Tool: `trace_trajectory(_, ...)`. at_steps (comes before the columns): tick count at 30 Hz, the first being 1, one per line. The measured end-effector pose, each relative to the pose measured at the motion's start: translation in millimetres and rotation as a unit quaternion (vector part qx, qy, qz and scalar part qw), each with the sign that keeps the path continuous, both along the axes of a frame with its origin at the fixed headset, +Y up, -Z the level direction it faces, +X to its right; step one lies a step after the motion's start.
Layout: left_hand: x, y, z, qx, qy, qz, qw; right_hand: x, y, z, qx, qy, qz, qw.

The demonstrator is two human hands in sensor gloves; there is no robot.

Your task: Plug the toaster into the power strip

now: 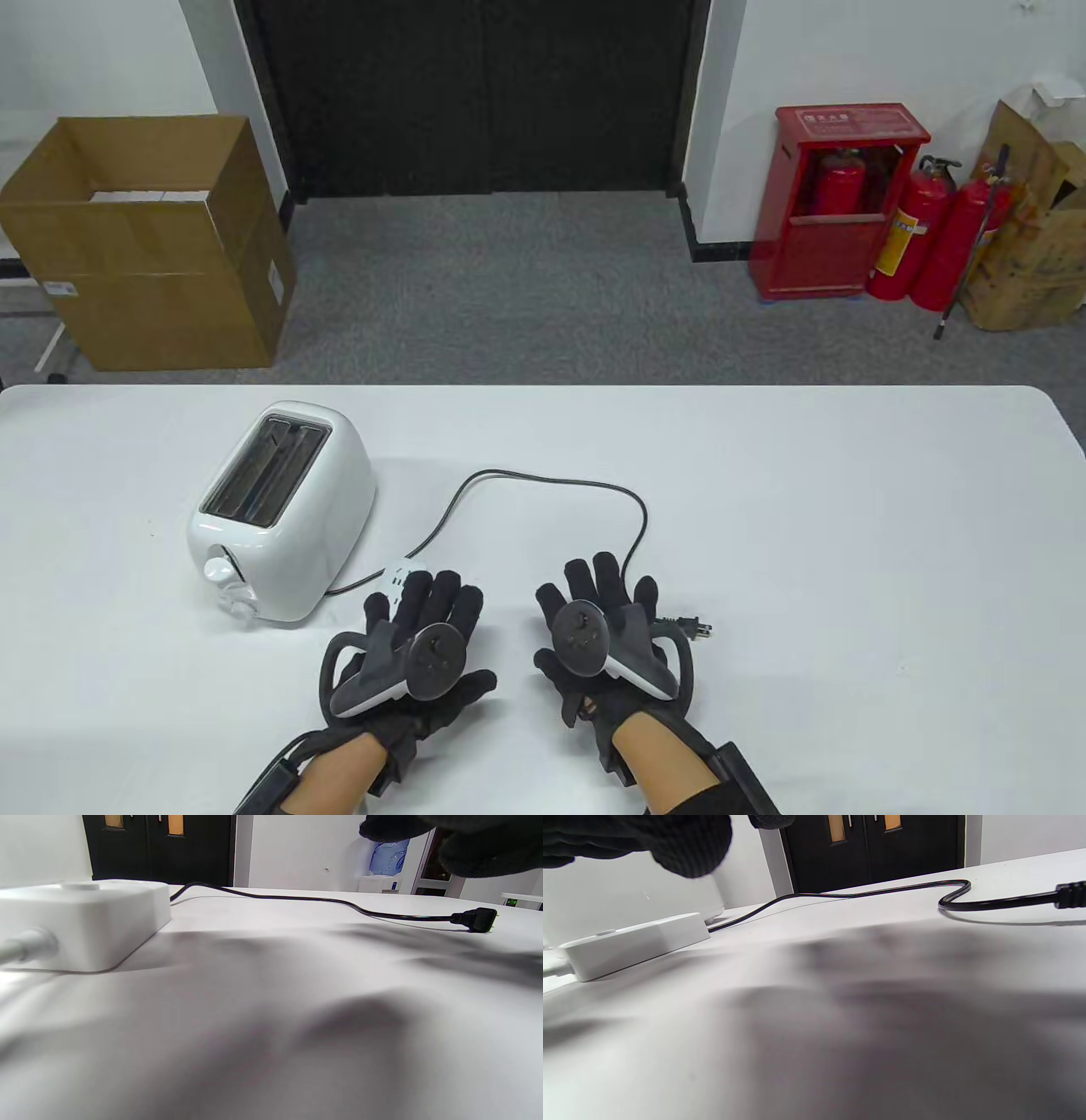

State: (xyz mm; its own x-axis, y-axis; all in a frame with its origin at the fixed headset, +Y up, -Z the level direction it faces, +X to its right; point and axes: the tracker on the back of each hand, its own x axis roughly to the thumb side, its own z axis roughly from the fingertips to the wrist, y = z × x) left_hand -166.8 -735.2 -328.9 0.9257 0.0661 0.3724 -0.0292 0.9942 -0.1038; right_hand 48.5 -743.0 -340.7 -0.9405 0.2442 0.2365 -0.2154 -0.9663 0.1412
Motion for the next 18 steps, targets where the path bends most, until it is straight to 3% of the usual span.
trace_trajectory(18, -6.8, 5.3, -1.6, 0.028, 0.006, 0.000, 1.000, -1.2, -1.7, -1.5, -0.009, 0.001, -0.001, 1.000)
